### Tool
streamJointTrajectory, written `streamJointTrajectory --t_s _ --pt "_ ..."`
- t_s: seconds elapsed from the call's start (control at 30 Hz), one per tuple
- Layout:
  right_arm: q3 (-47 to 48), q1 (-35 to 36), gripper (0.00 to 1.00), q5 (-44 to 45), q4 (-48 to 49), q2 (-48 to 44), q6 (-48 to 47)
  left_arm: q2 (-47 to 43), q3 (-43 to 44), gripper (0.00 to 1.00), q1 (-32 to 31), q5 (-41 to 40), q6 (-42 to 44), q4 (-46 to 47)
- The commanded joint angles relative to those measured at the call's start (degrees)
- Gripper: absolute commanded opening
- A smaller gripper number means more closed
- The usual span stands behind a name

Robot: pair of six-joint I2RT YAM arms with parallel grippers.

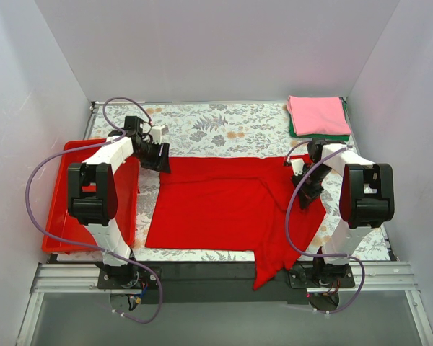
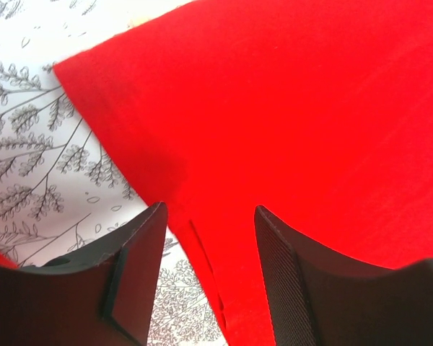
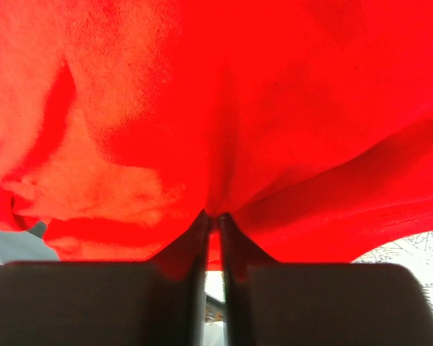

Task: Fold and stack the t-shirts
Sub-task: Fold the tshirt

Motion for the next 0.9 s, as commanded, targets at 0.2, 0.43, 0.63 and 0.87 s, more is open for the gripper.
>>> streamJointTrajectory --t_s 0.2,0.43,0.63,0.87 --pt "0.0 0.2 0.01 -1.7 -0.3 -1.5 -0.7 1.6 0.5 0.47 0.1 -5.5 -0.7 -3.2" --pt "0.2 0.2 0.01 -2.9 -0.5 -1.9 -1.2 2.9 -1.5 0.46 -0.8 -8.7 -1.7 -2.4" --pt "0.5 0.2 0.01 -2.8 -1.1 -3.1 -1.9 4.5 -0.8 0.38 -0.9 -8.3 -2.8 -2.6" --pt "0.9 0.1 0.01 -3.5 -1.7 -3.7 -2.4 5.5 -0.5 0.25 -0.9 -7.8 -3.1 -3.4"
